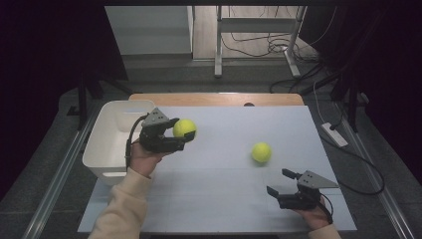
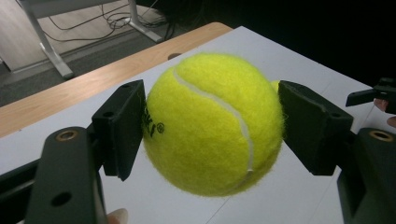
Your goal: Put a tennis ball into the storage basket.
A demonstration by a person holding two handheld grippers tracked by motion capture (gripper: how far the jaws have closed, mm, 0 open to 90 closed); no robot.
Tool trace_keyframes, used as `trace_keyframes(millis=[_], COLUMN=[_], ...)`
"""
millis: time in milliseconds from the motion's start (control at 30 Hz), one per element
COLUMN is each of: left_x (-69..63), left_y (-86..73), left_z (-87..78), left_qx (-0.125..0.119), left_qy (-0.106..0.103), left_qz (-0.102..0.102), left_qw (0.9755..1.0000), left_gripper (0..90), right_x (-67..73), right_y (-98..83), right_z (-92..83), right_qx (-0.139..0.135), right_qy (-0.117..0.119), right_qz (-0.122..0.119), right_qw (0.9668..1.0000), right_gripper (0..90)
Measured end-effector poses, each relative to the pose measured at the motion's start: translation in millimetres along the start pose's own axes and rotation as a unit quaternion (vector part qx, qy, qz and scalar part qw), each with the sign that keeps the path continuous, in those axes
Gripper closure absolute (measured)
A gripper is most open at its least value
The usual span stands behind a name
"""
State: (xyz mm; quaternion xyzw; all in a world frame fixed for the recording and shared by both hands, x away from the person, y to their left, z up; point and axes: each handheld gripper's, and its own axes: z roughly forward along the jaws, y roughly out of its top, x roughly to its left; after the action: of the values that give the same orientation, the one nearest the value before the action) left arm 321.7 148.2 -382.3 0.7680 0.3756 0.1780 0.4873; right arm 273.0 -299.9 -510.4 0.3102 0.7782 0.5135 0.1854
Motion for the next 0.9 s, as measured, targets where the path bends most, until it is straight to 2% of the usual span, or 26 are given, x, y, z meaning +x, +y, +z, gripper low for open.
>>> trace_keyframes(millis=[900], left_x=[19.1], left_y=[5.3], left_z=[-16.0], left_qx=[-0.013], left_qy=[0.031], left_qz=[-0.014], left_qw=[0.9993], left_gripper=[27.8], right_x=[0.7], right_y=[0.4], right_z=[0.1], right_qx=[0.001], right_qy=[0.000], right_qz=[0.001], right_qw=[1.0000], right_gripper=[12.2])
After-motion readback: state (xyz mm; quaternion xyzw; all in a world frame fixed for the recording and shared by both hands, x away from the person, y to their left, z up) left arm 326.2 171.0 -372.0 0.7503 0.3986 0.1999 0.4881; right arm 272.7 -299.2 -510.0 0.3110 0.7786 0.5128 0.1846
